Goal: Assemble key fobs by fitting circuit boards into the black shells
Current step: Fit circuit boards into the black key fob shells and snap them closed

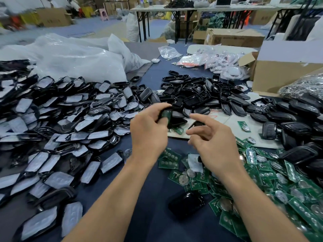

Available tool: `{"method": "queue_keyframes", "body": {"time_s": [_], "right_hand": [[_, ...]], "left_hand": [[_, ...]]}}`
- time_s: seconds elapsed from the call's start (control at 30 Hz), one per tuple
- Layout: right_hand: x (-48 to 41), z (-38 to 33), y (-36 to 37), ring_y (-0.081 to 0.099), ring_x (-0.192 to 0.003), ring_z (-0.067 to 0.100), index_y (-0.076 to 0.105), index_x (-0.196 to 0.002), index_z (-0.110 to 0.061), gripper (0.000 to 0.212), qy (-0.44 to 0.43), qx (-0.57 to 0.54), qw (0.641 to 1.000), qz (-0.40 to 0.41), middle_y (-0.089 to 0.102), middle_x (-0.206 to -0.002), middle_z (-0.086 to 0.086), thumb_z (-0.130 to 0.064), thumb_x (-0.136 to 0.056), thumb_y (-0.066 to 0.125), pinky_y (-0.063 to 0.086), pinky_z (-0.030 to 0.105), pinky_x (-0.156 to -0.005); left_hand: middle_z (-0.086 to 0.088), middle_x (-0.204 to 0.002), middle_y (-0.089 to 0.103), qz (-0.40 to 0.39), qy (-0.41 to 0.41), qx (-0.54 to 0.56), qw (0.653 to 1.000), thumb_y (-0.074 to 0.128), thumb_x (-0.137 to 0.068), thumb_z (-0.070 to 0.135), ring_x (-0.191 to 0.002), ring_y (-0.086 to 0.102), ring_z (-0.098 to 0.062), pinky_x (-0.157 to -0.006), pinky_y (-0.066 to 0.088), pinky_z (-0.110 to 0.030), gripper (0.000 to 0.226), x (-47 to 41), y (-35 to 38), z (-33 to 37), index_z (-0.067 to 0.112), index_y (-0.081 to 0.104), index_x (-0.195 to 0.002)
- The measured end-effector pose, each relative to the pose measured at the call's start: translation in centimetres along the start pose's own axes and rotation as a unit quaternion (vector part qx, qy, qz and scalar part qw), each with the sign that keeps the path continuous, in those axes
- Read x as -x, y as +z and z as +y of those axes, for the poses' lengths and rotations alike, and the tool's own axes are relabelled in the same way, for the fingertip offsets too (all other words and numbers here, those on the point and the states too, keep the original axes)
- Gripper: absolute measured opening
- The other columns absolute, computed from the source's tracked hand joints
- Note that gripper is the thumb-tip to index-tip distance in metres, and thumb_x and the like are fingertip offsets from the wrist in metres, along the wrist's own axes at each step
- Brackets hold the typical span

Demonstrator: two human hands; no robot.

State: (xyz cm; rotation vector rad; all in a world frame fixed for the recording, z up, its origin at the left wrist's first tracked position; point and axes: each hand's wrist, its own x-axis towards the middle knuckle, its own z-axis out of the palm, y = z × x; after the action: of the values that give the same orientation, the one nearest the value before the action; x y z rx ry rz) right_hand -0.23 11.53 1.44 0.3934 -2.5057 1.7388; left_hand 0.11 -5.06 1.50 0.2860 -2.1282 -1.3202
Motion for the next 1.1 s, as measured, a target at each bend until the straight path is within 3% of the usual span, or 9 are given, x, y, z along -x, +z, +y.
{"method": "queue_keyframes", "body": {"time_s": [0.07,0.17,0.37,0.47,0.6,0.7,0.77,0.97,1.1], "right_hand": [[-0.1,-0.8,1.3,0.071,-0.084,-0.003,0.071,-0.122,-0.039,0.047,-0.017,0.032,0.999,-0.018,0.076,-0.086,-0.020,-0.003,-0.091,0.067,0.056,0.012,-0.073],[-1.4,-2.4,4.6,0.067,-0.084,-0.005,0.076,-0.114,-0.031,0.035,-0.035,0.101,0.991,-0.078,0.075,-0.094,-0.017,-0.006,-0.093,0.061,0.044,0.000,-0.072],[-5.9,-4.7,12.3,0.062,-0.108,0.029,0.075,-0.114,-0.019,0.025,-0.116,0.250,0.943,-0.186,0.072,-0.111,0.009,-0.010,-0.095,0.060,0.050,0.033,-0.087],[-7.0,-5.2,15.0,0.059,-0.106,0.031,0.072,-0.107,-0.016,0.025,-0.152,0.291,0.925,-0.191,0.067,-0.109,0.010,-0.004,-0.090,0.059,0.046,0.032,-0.078],[-9.1,-4.9,15.2,0.061,-0.108,0.031,0.072,-0.113,-0.018,0.048,-0.115,0.259,0.948,-0.144,0.070,-0.113,0.010,0.009,-0.079,0.052,0.052,0.037,-0.086],[-10.3,-4.5,14.9,0.053,-0.119,0.034,0.064,-0.133,-0.021,0.053,-0.131,0.343,0.914,-0.172,0.062,-0.127,0.012,0.002,-0.087,0.053,0.048,0.041,-0.097],[-10.9,-4.5,14.9,0.053,-0.121,0.034,0.067,-0.129,-0.026,0.047,-0.132,0.358,0.904,-0.192,0.066,-0.126,0.010,-0.003,-0.090,0.055,0.049,0.041,-0.098],[-10.8,-5.3,14.8,0.066,-0.100,0.032,0.074,-0.104,-0.016,0.023,-0.133,0.364,0.906,-0.172,0.071,-0.103,0.012,-0.006,-0.086,0.063,0.057,0.037,-0.084],[-9.3,-5.3,14.7,0.050,-0.072,0.031,0.063,-0.098,-0.019,0.019,-0.229,0.417,0.865,-0.159,0.048,-0.070,0.000,-0.006,-0.085,0.063,0.037,0.035,-0.071]], "left_hand": [[0.018,-0.081,0.078,0.070,-0.110,0.159,0.979,0.071,-0.084,-0.011,-0.080,0.074,-0.002,-0.075,0.059,-0.020,0.044,-1.7,-1.3,-0.5,0.032,0.075,-0.093],[0.008,-0.081,0.074,0.162,-0.210,0.338,0.903,0.065,-0.090,-0.013,-0.076,0.071,-0.009,-0.072,0.058,-0.023,0.029,-3.6,-3.5,-1.0,0.014,0.070,-0.101],[-0.012,-0.097,0.063,0.271,-0.212,0.543,0.766,0.048,-0.100,-0.013,-0.070,0.066,-0.017,-0.071,0.062,-0.030,0.026,-5.2,-7.9,-1.4,0.007,0.060,-0.110],[-0.013,-0.098,0.062,0.295,-0.211,0.547,0.754,0.048,-0.098,-0.014,-0.078,0.063,-0.020,-0.071,0.061,-0.030,0.027,-5.4,-9.2,-1.7,0.005,0.062,-0.111],[-0.014,-0.101,0.063,0.295,-0.227,0.548,0.749,0.049,-0.097,-0.014,-0.079,0.064,-0.020,-0.070,0.061,-0.029,0.028,-5.4,-9.4,-1.7,0.004,0.063,-0.113],[-0.012,-0.090,0.062,0.292,-0.233,0.535,0.757,0.051,-0.095,-0.015,-0.059,0.063,-0.012,-0.074,0.063,-0.033,0.029,-5.5,-8.9,-1.9,0.004,0.065,-0.113],[-0.009,-0.084,0.061,0.291,-0.235,0.522,0.766,0.052,-0.094,-0.015,-0.050,0.061,-0.008,-0.074,0.063,-0.034,0.030,-5.6,-8.5,-2.0,0.003,0.066,-0.113],[-0.009,-0.084,0.061,0.282,-0.241,0.508,0.777,0.055,-0.092,-0.016,-0.052,0.062,-0.009,-0.068,0.061,-0.030,0.034,-5.6,-7.8,-2.3,-0.001,0.067,-0.121],[-0.015,-0.096,0.068,0.285,-0.251,0.504,0.776,0.056,-0.091,-0.016,-0.072,0.067,-0.018,-0.068,0.061,-0.031,0.036,-5.5,-7.4,-2.4,0.000,0.068,-0.122]]}}
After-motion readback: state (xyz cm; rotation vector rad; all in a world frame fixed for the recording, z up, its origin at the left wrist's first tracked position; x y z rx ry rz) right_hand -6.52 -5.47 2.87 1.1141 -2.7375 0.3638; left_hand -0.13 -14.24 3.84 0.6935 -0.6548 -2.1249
